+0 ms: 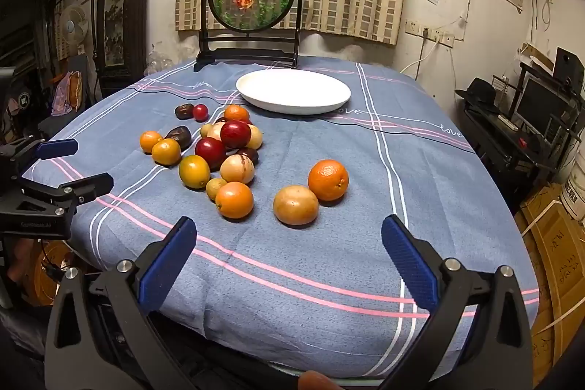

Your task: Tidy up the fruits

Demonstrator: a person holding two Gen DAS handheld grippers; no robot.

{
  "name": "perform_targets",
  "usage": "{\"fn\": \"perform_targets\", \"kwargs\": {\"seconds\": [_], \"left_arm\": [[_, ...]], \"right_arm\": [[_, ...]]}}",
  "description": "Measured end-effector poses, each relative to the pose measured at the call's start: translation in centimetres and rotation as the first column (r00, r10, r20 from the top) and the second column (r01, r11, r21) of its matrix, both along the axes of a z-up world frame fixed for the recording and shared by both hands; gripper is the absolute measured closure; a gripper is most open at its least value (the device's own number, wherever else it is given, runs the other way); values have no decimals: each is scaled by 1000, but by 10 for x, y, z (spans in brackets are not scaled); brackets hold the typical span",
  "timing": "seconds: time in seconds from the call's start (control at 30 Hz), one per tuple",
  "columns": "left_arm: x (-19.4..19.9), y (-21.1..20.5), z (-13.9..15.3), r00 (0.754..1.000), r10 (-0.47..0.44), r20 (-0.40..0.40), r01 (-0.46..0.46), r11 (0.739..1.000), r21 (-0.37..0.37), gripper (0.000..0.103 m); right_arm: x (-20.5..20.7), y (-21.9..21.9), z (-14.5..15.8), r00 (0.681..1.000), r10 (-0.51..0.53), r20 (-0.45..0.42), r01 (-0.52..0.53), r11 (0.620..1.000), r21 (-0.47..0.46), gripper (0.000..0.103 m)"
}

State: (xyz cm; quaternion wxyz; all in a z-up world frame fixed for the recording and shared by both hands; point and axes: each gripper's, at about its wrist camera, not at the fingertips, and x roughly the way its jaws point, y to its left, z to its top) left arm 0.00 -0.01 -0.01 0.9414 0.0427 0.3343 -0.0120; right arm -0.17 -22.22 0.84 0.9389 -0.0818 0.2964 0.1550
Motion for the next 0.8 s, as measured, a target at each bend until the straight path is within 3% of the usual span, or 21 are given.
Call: {"fn": "perform_targets", "kwargs": {"seconds": [0.8], "left_arm": [[2,2,-3,1000,13,-8,-13,1000,-2,3]], "right_arm": [[0,4,-3,1000,9,-7,-9,1000,1,1]]}}
